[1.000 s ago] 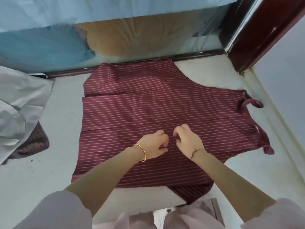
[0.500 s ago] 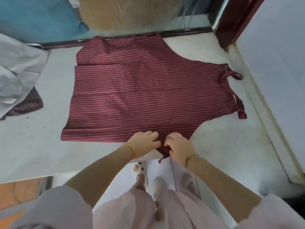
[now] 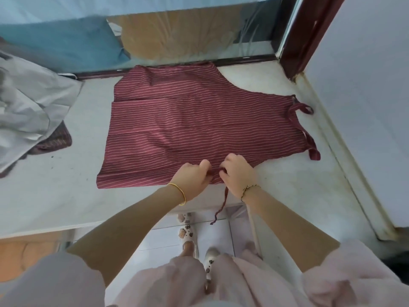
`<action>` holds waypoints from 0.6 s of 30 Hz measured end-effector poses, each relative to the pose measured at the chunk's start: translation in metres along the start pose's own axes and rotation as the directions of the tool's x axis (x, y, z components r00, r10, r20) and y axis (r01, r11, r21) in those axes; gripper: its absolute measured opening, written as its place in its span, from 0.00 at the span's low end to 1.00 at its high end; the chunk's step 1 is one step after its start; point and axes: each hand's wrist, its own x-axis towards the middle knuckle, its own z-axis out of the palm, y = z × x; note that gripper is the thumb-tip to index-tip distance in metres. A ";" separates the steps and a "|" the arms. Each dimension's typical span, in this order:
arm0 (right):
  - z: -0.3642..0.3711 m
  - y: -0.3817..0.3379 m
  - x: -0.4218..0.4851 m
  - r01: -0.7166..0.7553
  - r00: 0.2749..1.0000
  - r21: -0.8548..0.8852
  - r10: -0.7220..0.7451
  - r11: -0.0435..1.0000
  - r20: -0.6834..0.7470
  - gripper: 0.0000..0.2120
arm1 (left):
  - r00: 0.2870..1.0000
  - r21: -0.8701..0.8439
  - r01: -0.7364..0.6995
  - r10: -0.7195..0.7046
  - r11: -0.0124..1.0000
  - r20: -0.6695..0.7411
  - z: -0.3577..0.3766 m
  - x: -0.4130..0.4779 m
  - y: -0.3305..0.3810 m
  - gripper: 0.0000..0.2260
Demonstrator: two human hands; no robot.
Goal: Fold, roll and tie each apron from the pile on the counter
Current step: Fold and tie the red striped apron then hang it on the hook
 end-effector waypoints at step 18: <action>-0.059 -0.021 0.021 -0.305 0.919 0.120 0.325 0.945 -0.224 0.17 | 0.950 -0.314 0.277 -0.210 0.908 0.232 -0.083 -0.017 -0.014 0.15</action>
